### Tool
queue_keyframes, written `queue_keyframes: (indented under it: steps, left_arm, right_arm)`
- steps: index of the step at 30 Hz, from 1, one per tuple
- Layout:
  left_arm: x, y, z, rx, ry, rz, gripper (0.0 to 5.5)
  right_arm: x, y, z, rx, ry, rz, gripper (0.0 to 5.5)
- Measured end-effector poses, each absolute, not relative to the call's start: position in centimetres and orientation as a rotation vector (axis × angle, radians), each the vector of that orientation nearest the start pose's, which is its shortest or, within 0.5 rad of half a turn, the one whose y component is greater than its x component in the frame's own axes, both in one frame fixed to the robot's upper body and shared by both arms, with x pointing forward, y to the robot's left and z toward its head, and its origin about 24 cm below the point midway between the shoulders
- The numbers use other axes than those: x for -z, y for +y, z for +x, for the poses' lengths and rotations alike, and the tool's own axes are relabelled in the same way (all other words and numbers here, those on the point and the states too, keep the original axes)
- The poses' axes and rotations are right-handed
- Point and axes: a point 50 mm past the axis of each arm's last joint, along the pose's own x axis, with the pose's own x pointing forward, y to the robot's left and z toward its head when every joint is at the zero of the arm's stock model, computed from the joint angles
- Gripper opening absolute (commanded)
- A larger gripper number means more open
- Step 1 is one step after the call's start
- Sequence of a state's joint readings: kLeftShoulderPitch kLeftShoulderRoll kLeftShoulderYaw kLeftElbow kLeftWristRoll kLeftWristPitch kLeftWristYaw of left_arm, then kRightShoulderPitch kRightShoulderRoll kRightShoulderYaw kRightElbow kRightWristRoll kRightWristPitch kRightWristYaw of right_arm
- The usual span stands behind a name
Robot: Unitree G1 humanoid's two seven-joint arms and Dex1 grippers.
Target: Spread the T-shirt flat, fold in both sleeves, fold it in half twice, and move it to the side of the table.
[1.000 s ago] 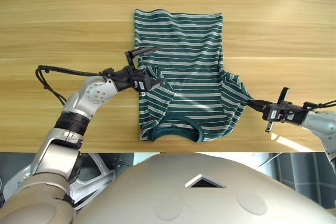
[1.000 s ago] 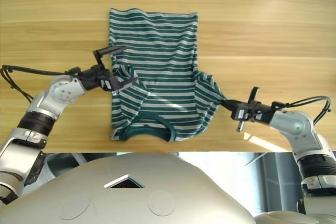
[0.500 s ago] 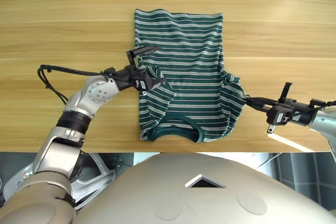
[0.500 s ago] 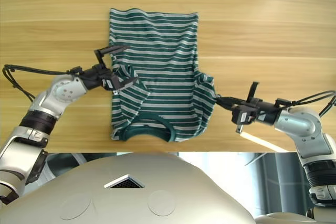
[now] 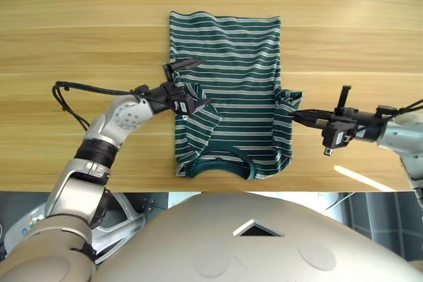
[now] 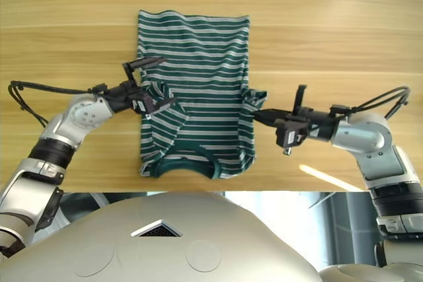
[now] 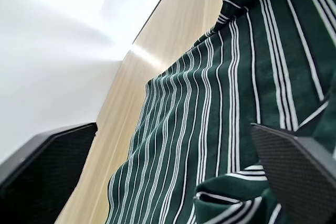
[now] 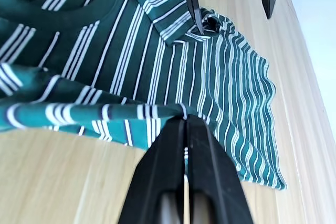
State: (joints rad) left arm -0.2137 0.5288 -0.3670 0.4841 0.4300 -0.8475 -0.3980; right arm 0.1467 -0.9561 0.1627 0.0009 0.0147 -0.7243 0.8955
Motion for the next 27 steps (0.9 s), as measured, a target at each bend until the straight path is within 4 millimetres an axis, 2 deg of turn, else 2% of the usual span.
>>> queue_keyframes:
  steps: [9,18,22,27]
  left_arm:
    - [-1.5,15.0,24.1,1.066,-0.285,0.952,5.40]
    - [-1.4,14.6,24.3,1.066,-0.288,0.950,5.40]
    - [-1.1,14.6,24.2,1.065,-0.281,0.950,5.40]
    - [-1.1,14.5,24.2,1.067,-0.282,0.949,5.40]
  right_arm:
    - [-7.2,-20.0,18.9,-1.445,-0.095,-1.005,0.02]
    - [-7.1,-18.2,20.0,-1.468,-0.104,-1.039,0.02]
    - [-6.5,-17.7,20.6,-1.474,-0.074,-1.091,0.02]
    - [-4.7,-17.1,20.9,-1.497,0.002,-1.144,0.02]
